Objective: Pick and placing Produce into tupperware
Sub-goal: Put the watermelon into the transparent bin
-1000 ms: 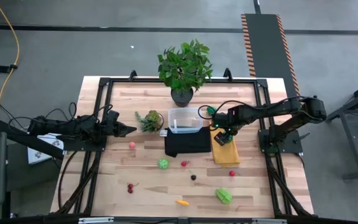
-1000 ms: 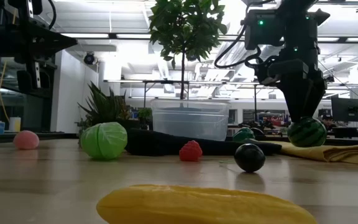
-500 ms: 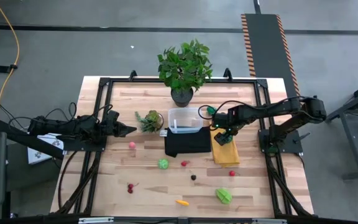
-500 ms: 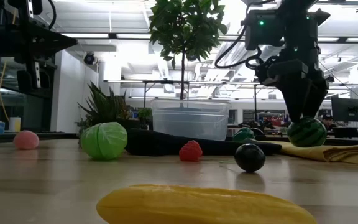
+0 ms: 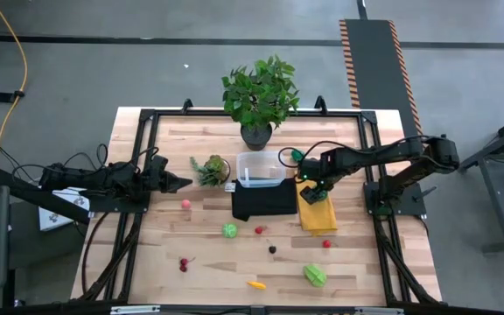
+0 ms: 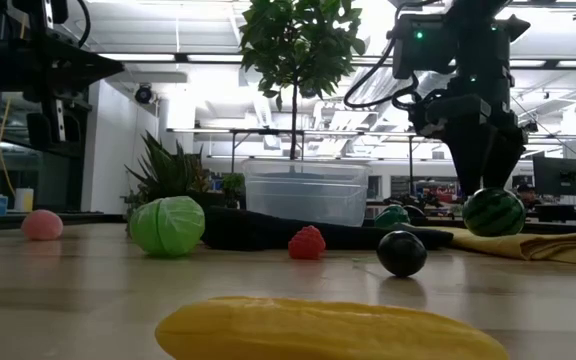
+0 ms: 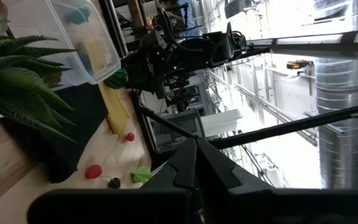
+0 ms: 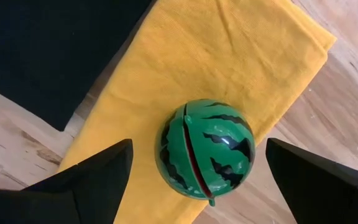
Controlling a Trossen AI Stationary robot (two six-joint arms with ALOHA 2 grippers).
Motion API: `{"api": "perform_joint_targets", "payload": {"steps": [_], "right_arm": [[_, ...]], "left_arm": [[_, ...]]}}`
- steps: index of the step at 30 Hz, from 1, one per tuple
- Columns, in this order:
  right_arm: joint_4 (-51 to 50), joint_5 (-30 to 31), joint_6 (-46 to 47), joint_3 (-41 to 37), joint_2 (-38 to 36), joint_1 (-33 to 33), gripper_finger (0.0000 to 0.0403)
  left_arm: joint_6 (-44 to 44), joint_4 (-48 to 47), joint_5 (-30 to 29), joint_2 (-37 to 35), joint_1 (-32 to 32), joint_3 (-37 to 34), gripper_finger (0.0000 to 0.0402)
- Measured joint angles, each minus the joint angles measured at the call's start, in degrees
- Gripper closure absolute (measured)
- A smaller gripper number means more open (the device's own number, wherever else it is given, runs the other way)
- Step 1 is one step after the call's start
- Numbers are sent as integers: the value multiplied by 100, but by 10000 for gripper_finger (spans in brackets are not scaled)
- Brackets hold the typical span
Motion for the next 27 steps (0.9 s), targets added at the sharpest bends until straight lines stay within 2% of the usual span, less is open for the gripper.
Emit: {"api": "perform_joint_targets", "payload": {"steps": [14, 27], "right_arm": [[38, -130, -161, 0, 667, 9, 43], [62, -132, -107, 0, 728, 9, 44]], "left_arm": [[-2, -24, 94, 0, 1, 0, 401], [-2, -24, 101, 0, 1, 0, 401]]}}
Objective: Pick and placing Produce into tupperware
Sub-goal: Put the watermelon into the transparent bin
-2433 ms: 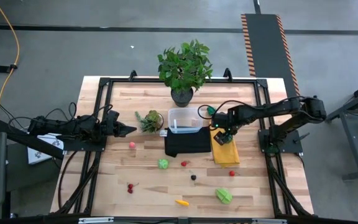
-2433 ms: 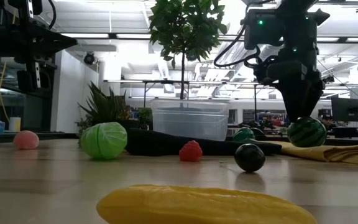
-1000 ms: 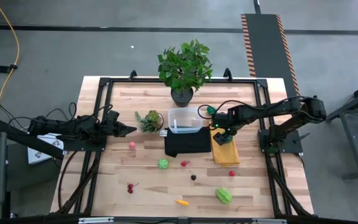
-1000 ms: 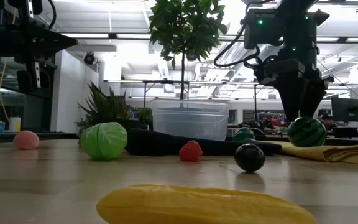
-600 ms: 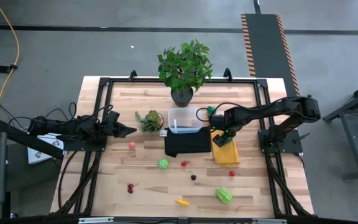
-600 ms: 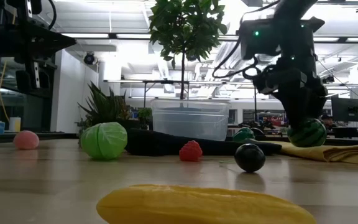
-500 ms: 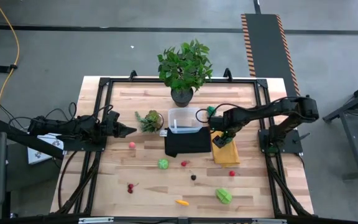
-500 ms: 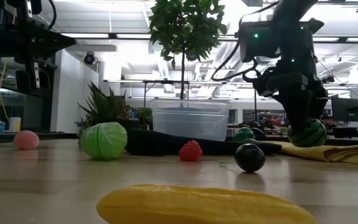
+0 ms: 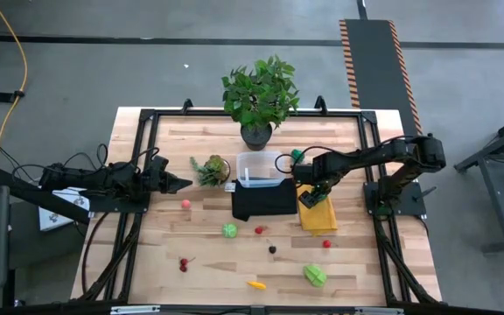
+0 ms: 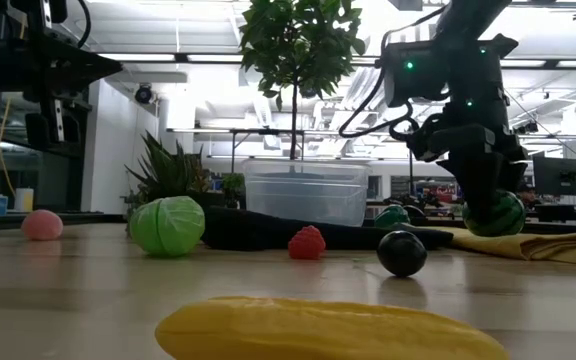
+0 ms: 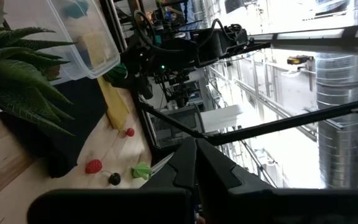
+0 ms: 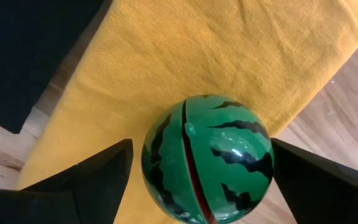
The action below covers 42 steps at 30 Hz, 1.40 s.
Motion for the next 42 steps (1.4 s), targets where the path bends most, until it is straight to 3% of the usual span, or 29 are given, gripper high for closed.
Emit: {"api": "perform_joint_targets", "payload": {"steps": [18, 42], "right_arm": [[1, -28, -8, 0, 0, 0, 101], [-219, -181, -1, 15, 0, -15, 105]], "left_arm": [[0, 0, 4, 0, 1, 0, 401], [-2, -2, 4, 0, -1, 0, 401]]}}
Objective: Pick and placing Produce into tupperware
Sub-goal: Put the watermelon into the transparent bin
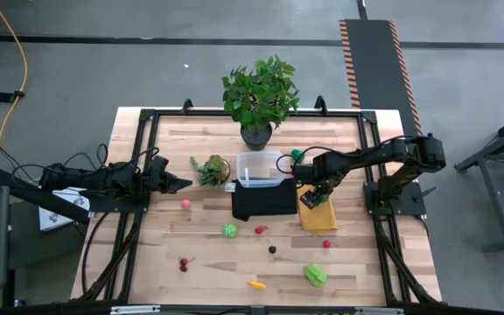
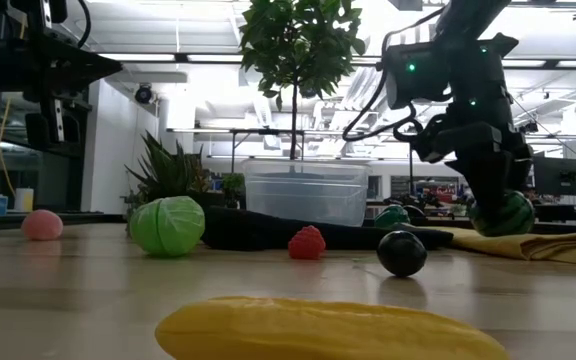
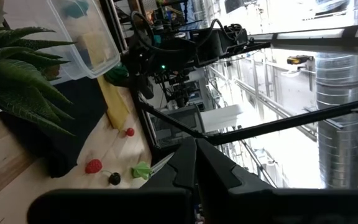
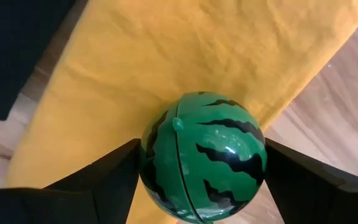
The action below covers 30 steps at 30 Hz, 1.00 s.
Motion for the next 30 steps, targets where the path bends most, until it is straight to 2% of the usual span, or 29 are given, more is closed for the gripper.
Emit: {"api": "perform_joint_targets", "payload": {"steps": [12, 30], "right_arm": [[-27, -131, 53, 58, 0, -1, 105], [-262, 120, -466, 1368, -2, -364, 105]], "left_arm": [[2, 0, 0, 0, 0, 0, 401], [2, 1, 0, -2, 0, 0, 401]]}}
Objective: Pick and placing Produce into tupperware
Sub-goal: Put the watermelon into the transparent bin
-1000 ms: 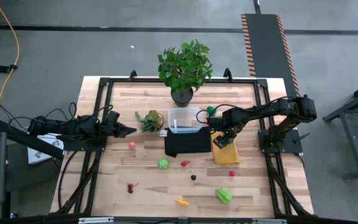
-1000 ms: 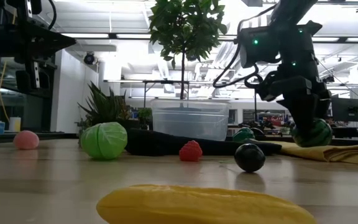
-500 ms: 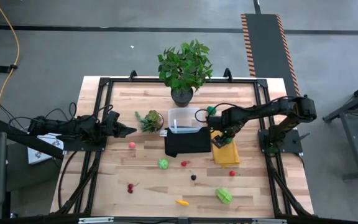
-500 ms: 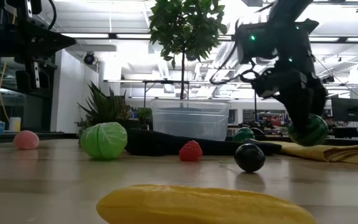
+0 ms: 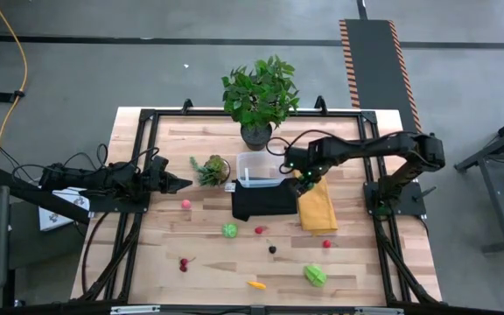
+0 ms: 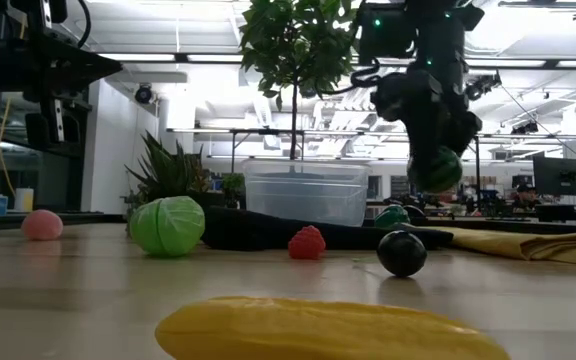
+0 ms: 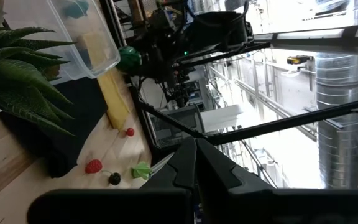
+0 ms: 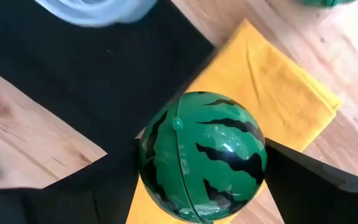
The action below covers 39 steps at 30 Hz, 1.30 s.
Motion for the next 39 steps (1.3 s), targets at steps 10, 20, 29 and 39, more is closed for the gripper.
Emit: {"api": "perform_joint_targets", "payload": {"steps": [10, 20, 29, 39], "right_arm": [[-400, 27, -80, 180, -2, 141, 105], [-598, 284, 91, 180, -4, 619, 105], [-523, 613, 808, 180, -444, 1007, 105], [-64, 1759, 1614, 180, -826, 1442, 105]], "left_arm": [[2, -2, 0, 0, 2, 1, 401], [2, -1, -2, 0, 1, 0, 401], [20, -3, -2, 0, 0, 0, 401], [28, -4, -2, 0, 1, 0, 401]]}}
